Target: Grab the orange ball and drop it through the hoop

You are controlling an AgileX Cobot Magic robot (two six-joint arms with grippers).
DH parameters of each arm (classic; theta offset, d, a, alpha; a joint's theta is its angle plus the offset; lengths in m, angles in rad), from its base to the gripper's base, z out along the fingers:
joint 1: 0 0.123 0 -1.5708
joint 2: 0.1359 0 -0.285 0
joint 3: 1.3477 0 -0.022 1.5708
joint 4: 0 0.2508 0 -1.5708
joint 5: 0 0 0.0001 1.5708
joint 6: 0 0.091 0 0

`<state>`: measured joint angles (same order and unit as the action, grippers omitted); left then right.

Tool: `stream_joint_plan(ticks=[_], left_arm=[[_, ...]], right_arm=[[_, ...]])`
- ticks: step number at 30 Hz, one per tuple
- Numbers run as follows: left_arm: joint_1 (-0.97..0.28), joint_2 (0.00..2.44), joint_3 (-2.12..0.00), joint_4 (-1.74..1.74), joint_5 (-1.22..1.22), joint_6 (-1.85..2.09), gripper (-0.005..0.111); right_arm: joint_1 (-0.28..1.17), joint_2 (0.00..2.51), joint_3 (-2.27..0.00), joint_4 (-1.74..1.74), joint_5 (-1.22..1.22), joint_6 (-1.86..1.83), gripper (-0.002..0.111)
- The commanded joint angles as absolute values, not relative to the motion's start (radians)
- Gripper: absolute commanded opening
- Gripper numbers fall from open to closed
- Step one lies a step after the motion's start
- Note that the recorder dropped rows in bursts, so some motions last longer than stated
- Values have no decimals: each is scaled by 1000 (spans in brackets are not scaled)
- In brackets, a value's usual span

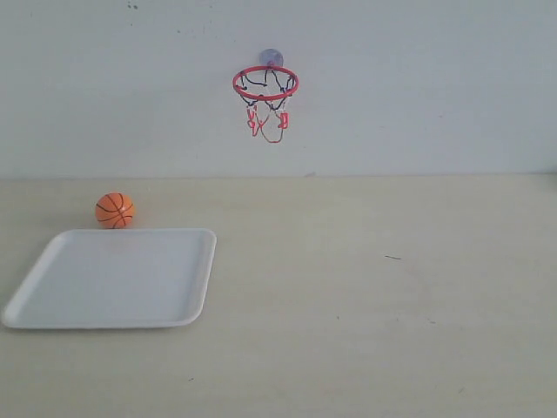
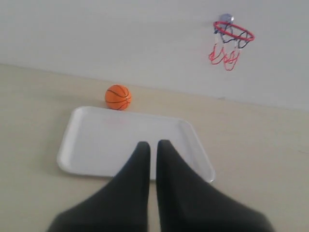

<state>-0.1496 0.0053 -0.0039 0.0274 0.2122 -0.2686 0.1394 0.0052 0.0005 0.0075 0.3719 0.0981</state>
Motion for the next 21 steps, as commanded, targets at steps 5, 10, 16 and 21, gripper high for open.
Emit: stream_joint_plan(ticks=[5, 10, 16, 21], left_arm=[[-59, 0, 0, 73, 305, -273, 4], [-51, 0, 0, 71, 305, -273, 4], [-51, 0, 0, 72, 303, -273, 4], [-51, 0, 0, 72, 306, -273, 4]], right_arm=[[140, 0, 0, 0, 368, 96, 0], [140, 0, 0, 0, 366, 96, 0], [140, 0, 0, 0, 366, 96, 0], [140, 0, 0, 0, 366, 96, 0]])
